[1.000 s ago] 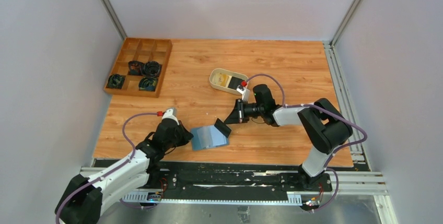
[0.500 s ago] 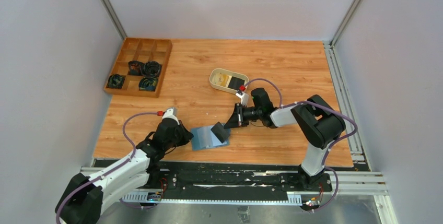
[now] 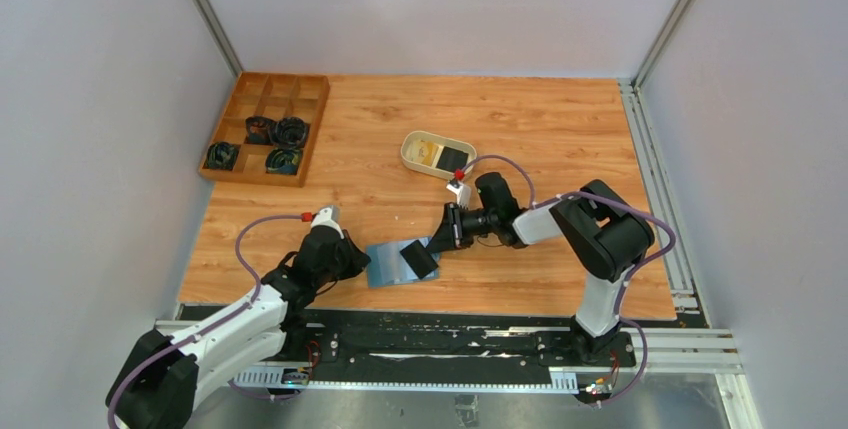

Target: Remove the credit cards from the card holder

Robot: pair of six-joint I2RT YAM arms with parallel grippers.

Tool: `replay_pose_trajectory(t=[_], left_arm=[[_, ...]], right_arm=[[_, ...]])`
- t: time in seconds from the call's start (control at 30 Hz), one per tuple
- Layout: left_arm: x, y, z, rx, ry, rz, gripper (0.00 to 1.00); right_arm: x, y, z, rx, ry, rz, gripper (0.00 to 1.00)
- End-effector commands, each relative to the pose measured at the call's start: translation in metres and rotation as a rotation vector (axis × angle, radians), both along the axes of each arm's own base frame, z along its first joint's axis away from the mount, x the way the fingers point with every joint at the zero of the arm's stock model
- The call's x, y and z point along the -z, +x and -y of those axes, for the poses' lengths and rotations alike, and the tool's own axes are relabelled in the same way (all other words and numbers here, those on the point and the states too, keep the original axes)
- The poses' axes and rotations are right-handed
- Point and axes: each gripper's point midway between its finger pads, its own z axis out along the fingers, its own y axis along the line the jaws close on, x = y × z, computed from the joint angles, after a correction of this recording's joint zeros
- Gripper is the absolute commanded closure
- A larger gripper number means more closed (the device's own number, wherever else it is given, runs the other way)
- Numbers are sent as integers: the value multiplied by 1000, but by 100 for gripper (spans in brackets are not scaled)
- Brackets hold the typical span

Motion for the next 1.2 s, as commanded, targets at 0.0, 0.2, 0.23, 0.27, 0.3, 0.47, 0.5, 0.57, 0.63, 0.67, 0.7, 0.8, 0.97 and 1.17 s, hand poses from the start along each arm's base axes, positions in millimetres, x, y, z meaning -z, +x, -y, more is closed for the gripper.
replay_pose_trajectory(t=[0.0,0.2,0.23,0.27,0.3,0.47,0.5,0.57,0.63,0.67,0.7,0.8,0.97,1.17], left_arm=[[9,-5,-8,4,46,-28,100],[9,-6,-8,3,47,-29,100],[9,-6,-8,4,47,-28,100],[9,-6,-8,4,47,-29,100],[9,-6,-8,3,47,-29,100],[9,-7,-9,3,49,-29,100],[9,-6,-9,2,49,-28,100],[10,-6,-9,1,52,-28,100],[9,-6,-9,0,51,-26,100],[9,-6,-9,0,52,-26,100],[9,-5,-9,-2,51,-25,100],[9,-5,-10,-5,53,-25,100],[10,-5,-9,-2,51,-24,100],[11,-6,-8,3,42,-27,100]], right_arm=[[-1,-9,-8,-50,17,-9,75],[2,-12,-10,-61,7,-11,72],[1,-11,-10,-57,3,-6,71],[1,-11,-9,-55,-1,-4,71],[1,-11,-8,-54,-6,2,69],[4,-10,0,-28,-78,31,65],[5,-9,2,-22,-98,40,65],[7,-7,6,-3,-146,61,64],[7,-6,10,22,-210,96,63],[8,-10,10,16,-233,102,62],[7,-11,11,26,-265,121,60],[2,-14,10,53,-351,197,47],[-6,-20,9,95,-496,291,29],[-2,-23,5,73,-650,393,28]])
